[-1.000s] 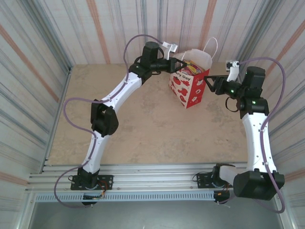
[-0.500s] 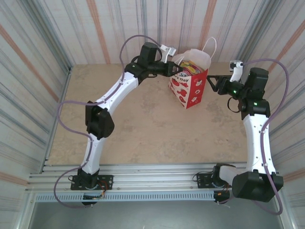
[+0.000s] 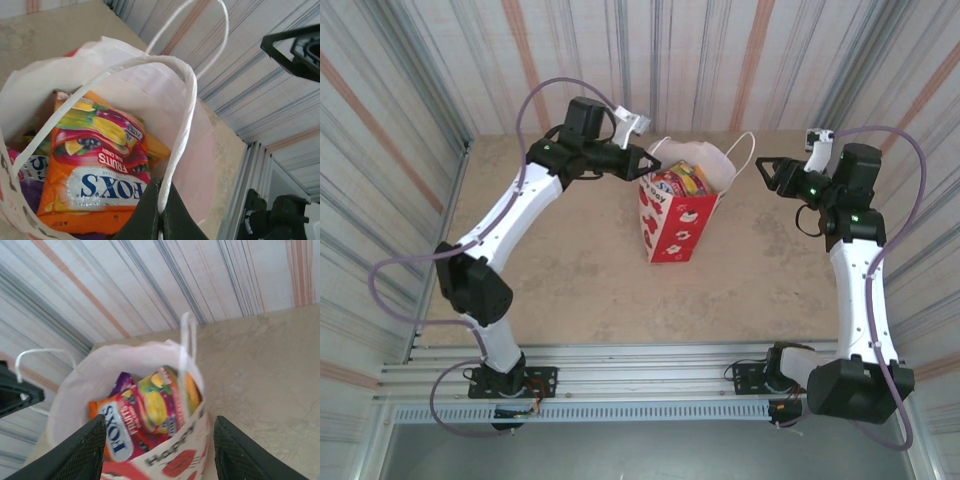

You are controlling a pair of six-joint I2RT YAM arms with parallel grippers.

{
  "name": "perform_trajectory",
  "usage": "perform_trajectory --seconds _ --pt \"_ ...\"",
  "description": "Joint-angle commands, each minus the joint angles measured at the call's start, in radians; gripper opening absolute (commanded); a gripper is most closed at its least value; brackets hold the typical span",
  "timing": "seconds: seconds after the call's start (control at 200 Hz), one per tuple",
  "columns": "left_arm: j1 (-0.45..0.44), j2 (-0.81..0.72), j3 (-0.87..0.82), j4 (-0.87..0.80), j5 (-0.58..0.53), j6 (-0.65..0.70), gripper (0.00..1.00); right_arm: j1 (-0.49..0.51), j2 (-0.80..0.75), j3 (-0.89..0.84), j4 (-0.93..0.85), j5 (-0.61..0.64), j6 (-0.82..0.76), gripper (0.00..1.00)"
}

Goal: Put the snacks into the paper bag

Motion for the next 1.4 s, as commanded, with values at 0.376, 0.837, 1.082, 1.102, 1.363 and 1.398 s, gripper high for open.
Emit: perform_trajectory --seconds 0.376,0.837,1.082,1.102,1.363,1.398 --pt "0.079 -0.191 -0.193 -0.005 0.01 0.084 0.0 0.125 0.147 0.105 0.033 -0.088 0.155 0.58" --pt "0.081 -0.193 -0.223 0.025 0.029 0.059 0.0 0.218 0.326 0.24 0.091 -0.096 0.174 0.55" --pt "0.081 -0.193 -0.21 0.02 0.022 0.05 0.0 0.235 0.366 0.292 0.07 -0.11 0.185 0.13" --pt "0.081 -0.194 -0.206 0.017 0.019 0.048 0.0 0.236 0.359 0.292 0.069 -0.105 0.186 0.06" --pt "0.081 -0.257 -0.203 0.039 -0.028 0.026 0.0 0.253 0.225 0.276 0.062 -0.005 0.189 0.0" --pt "0.081 -0.262 -0.197 0.02 -0.036 0.036 0.0 0.26 0.216 0.273 0.06 0.002 0.189 0.0"
